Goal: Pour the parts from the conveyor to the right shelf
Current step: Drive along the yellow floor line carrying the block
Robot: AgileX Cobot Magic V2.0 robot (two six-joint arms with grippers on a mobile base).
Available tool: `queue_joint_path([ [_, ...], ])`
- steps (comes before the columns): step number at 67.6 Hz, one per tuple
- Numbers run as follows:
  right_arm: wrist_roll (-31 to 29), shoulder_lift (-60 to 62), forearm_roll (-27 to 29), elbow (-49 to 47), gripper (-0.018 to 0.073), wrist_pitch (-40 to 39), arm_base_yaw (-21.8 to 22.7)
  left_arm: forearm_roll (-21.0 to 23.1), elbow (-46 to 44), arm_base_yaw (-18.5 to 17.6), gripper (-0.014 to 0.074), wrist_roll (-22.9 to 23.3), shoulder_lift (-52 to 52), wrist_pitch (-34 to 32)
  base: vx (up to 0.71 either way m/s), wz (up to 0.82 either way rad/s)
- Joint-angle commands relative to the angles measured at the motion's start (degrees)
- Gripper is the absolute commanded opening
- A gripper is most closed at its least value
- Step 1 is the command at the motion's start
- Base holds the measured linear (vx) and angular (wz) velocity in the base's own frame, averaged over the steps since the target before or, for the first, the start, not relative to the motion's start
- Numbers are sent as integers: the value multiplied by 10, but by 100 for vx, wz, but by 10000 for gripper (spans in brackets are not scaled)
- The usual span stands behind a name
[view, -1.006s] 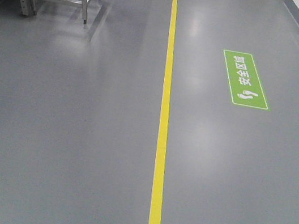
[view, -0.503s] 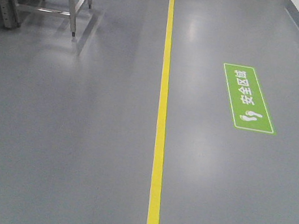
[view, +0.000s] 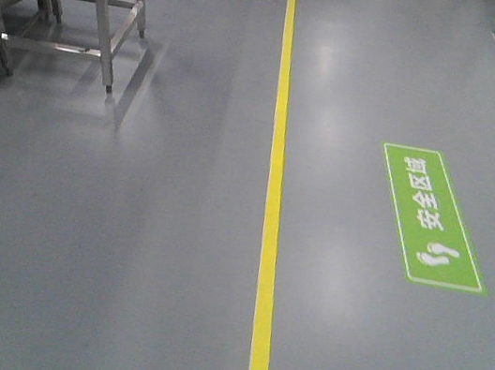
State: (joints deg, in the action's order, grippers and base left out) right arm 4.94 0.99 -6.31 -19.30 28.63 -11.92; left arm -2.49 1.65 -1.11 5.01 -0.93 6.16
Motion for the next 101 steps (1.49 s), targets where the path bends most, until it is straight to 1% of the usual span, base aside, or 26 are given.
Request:
queue_joint_path([
  [1,-4,-6,-5,-15,36,-45,2,4,16,-1,-6,0,-6,-40,73,5],
  [101,-4,-6,-5,-15,36,-44,2,4,16,-1,-6,0,-6,-38,75,-1],
])
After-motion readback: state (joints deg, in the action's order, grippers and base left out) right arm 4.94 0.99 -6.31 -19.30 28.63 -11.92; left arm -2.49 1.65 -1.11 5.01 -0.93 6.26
